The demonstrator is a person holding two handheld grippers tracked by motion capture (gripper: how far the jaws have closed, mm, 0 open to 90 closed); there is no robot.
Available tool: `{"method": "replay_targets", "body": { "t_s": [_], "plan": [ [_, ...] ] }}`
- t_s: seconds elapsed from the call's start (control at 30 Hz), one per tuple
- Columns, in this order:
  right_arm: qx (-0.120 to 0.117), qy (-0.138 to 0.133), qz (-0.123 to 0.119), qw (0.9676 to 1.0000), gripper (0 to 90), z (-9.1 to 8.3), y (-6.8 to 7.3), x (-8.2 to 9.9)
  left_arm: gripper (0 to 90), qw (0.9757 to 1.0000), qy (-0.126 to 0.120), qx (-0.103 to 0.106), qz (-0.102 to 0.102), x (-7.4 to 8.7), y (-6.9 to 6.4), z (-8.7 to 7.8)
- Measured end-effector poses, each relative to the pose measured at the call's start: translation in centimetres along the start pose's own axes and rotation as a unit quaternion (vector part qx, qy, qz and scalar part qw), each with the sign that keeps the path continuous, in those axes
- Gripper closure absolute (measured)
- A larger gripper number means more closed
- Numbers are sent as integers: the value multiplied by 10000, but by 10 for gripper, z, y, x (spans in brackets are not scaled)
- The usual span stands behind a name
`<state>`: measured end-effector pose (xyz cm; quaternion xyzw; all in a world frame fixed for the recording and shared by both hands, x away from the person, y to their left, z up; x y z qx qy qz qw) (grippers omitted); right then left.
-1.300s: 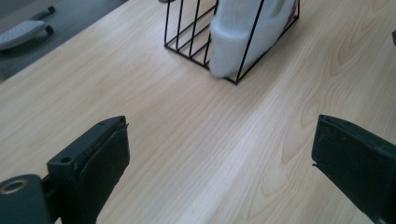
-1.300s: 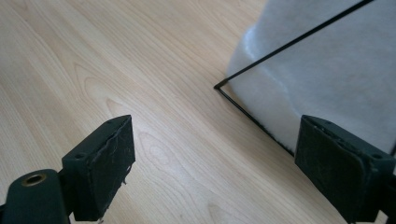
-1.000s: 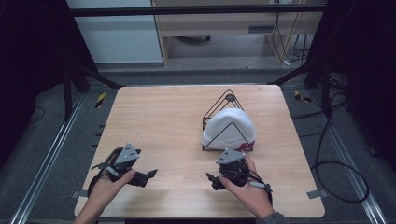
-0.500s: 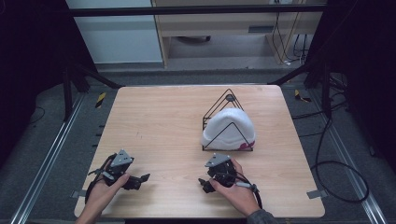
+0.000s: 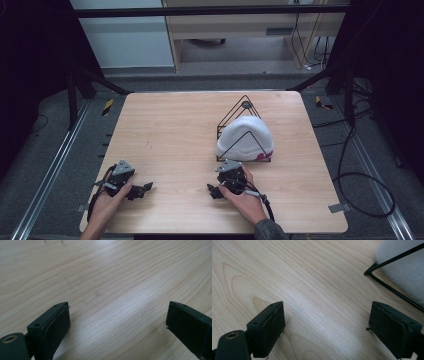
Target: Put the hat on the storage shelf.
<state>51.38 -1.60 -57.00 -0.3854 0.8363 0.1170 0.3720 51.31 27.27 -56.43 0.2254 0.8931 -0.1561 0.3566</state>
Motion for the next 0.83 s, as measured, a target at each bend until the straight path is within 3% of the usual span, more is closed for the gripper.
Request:
{"method": "replay_targets", "body": {
  "t_s": [0.33,0.47,0.6,0.83],
  "plan": [
    [119,-167,92,9997,111,5,-1,-2,42,10000,-5,-53,-35,0,3,5],
    [119,-164,87,9998,111,5,-1,-2,37,9996,-41,-251,136,1,4,8],
    [125,-164,73,9998,111,5,-1,-2,24,9995,-36,-293,121,1,5,8],
    [184,-156,126,9996,111,3,0,0,5,9995,-9,-254,166,1,4,8]
  ]
}}
Point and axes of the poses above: each handheld gripper's, and its own axes: z roughly forward along the jaws, x roughly out of its underside, y roughly to its left, the point moved 9 cm from there along z, roughly forward along the jaws, and after that the axes turned 7 degrees about -z, right-handed, at the moved point
